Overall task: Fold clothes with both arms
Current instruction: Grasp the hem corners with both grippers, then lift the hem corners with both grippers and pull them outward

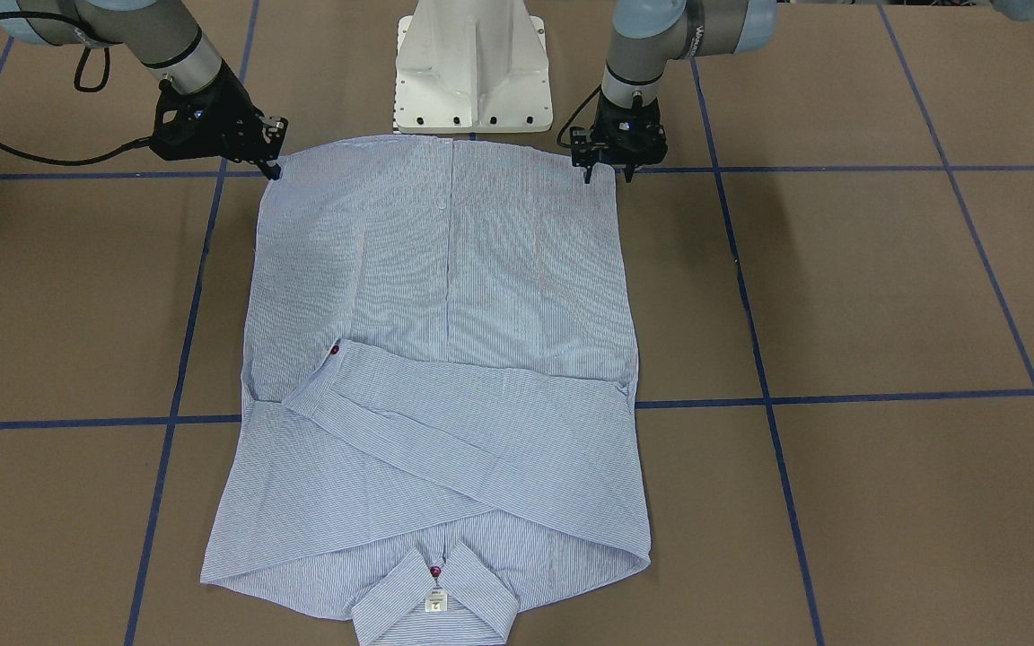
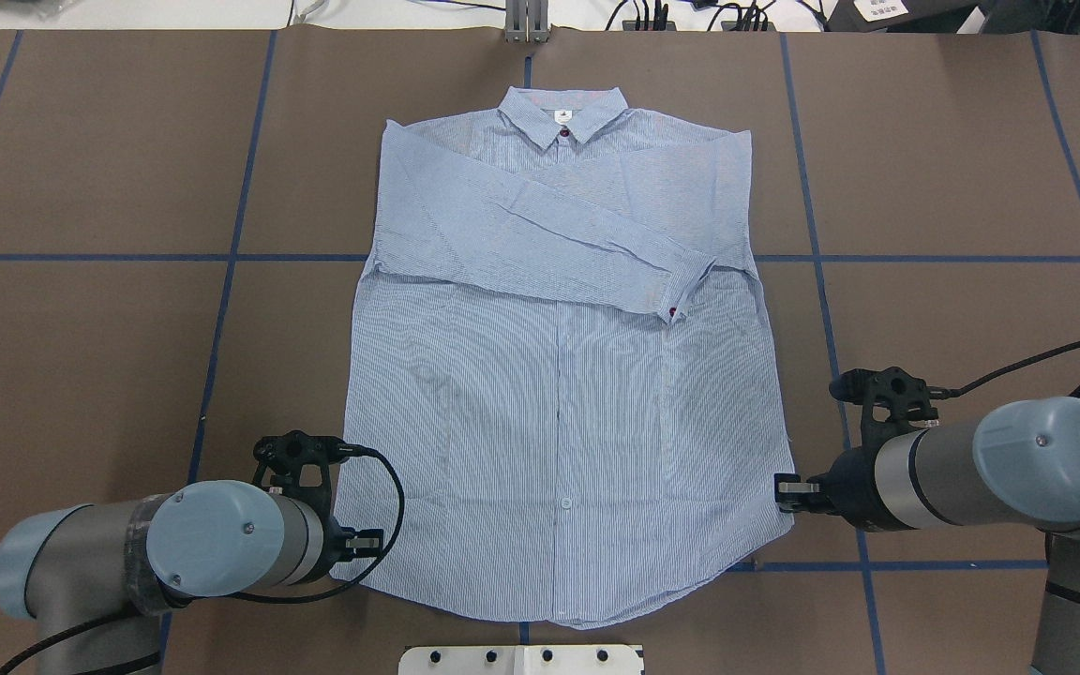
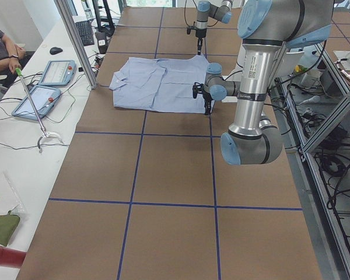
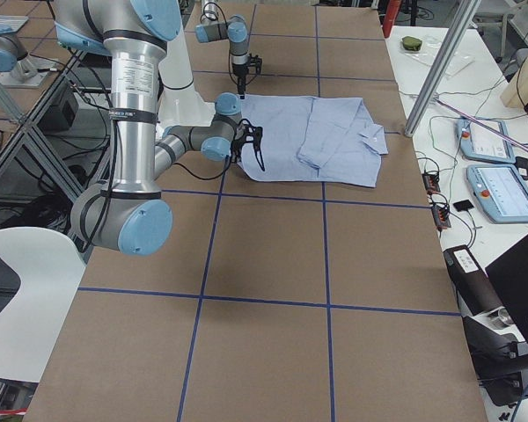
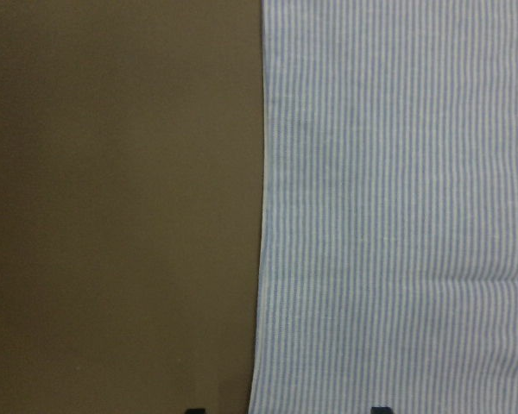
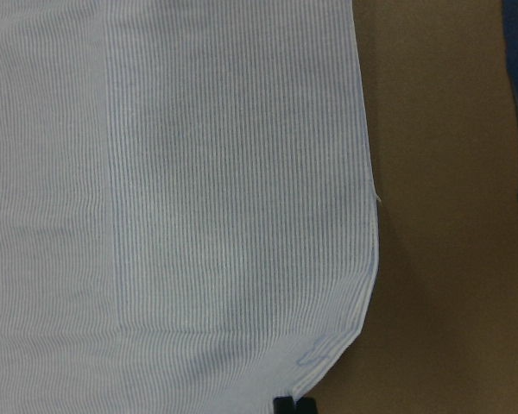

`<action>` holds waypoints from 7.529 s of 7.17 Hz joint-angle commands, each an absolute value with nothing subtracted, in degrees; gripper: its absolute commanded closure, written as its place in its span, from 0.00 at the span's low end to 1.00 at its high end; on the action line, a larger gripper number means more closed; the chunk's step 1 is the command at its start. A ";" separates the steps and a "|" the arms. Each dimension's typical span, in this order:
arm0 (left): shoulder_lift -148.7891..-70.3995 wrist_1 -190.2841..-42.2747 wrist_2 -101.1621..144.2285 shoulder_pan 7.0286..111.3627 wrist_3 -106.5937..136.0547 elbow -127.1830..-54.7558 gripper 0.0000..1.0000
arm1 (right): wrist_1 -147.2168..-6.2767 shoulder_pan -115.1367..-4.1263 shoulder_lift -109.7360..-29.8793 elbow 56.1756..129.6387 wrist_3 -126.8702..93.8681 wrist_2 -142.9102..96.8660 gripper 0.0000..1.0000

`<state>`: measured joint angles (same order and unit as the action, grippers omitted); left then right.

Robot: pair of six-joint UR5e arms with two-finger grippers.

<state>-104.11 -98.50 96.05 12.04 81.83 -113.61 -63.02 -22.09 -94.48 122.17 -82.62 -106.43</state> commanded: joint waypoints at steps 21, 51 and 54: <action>-103.80 -98.09 96.77 12.48 82.18 -115.39 1.00 | -63.02 -22.59 -94.57 121.64 -82.53 -107.31 1.00; -101.43 -80.60 108.10 15.56 77.34 -136.83 1.00 | -43.90 -43.68 -102.02 122.70 -81.21 -144.56 1.00; -101.69 -80.42 112.22 14.51 77.87 -139.82 1.00 | -40.26 -43.59 -102.66 122.70 -81.30 -149.49 1.00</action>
<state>-101.69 -80.54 110.46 15.08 77.62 -138.46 -41.42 -43.63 -102.47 122.72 -81.29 -147.74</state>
